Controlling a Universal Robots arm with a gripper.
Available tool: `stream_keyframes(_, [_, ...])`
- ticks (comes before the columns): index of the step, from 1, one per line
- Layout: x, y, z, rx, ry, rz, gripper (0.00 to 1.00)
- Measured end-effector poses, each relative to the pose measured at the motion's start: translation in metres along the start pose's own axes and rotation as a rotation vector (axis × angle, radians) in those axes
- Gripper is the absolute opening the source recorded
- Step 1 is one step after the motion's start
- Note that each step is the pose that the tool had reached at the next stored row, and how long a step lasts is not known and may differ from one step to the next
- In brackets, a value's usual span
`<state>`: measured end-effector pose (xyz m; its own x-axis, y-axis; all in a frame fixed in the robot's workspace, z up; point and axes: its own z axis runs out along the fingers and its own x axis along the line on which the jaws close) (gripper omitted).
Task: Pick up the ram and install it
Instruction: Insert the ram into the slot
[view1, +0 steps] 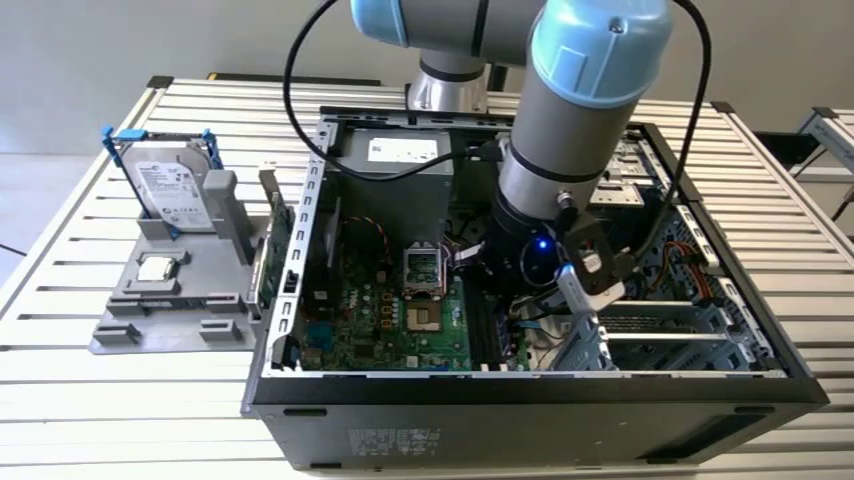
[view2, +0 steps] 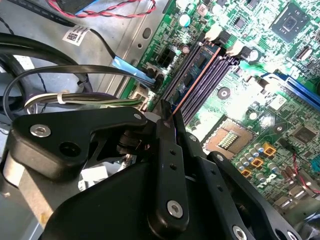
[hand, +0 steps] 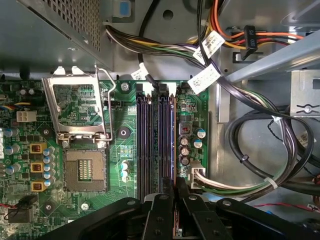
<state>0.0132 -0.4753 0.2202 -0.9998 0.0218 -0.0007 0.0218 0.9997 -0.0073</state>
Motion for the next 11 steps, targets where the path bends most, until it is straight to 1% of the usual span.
stream_keyframes(6, [0.0003, 0.0005, 0.0014, -0.0002, -0.0001, -0.001, 0.0])
stream_keyframes(11, [0.0004, 0.0018, 0.0045, 0.0001, 0.0, -0.001, 0.0])
